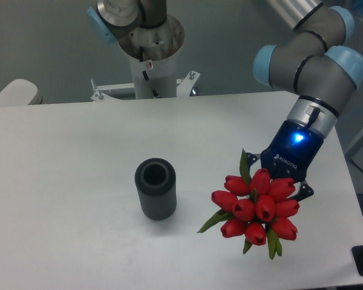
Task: Insert the flowers into the vase
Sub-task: 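Hold the red tulip bouquet steady in the gripper above the table, then carry the tulip bouquet toward the grey vase, stems over its opening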
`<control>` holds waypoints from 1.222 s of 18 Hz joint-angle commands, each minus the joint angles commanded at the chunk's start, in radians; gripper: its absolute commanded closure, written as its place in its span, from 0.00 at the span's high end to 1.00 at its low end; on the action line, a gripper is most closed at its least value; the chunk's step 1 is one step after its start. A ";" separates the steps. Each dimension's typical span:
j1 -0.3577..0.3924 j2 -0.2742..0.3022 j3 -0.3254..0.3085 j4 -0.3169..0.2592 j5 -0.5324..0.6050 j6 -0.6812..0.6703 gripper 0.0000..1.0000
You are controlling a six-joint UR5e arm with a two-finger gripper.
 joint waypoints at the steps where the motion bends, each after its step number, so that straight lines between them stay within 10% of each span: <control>1: -0.006 -0.003 0.002 0.002 -0.029 0.000 0.26; 22: -0.011 0.164 -0.261 0.023 -0.413 -0.064 0.27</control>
